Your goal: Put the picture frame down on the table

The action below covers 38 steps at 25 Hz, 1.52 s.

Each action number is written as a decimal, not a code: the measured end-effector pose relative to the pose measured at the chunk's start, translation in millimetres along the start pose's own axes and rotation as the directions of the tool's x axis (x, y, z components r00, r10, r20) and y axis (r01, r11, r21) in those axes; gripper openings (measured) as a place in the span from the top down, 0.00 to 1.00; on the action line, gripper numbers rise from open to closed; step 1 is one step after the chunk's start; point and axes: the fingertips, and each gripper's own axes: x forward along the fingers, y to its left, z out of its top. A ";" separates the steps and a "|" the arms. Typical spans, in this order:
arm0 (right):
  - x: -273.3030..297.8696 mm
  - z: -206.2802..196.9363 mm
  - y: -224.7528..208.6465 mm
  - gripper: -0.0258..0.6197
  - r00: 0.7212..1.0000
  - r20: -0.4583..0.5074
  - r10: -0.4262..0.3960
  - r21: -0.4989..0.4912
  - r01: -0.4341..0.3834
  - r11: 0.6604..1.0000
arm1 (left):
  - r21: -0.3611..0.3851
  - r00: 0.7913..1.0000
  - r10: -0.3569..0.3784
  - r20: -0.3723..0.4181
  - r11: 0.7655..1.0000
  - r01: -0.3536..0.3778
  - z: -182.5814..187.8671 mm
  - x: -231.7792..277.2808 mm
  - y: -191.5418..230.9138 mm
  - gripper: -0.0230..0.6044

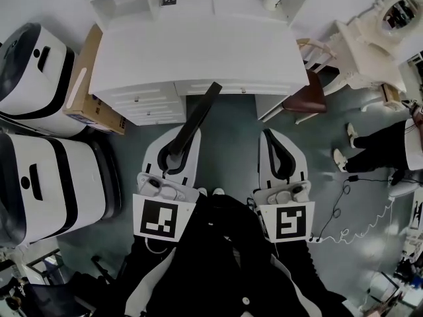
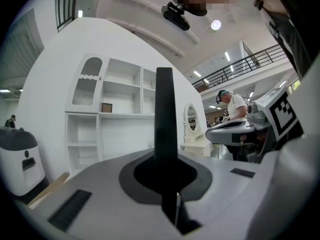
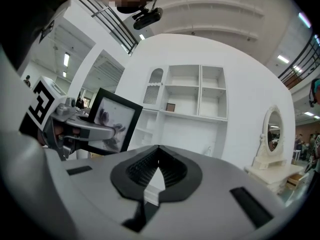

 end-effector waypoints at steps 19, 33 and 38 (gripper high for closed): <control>-45.4 0.4 4.6 0.96 0.983 -0.011 -0.182 0.004 0.182 0.983 | 0.030 0.988 -0.150 0.032 0.988 0.149 2.5 -22.2 -22.9 0.94; -60.1 -11.6 -47.4 0.96 0.984 0.000 -0.177 0.010 0.177 0.984 | 0.114 0.986 -0.162 0.040 0.981 0.157 19.7 11.6 -67.1 0.94; -60.0 -23.4 -80.9 0.96 0.992 -0.015 -0.127 0.015 0.127 0.992 | 0.132 0.991 -0.132 0.030 0.983 0.127 26.8 32.4 -91.0 0.94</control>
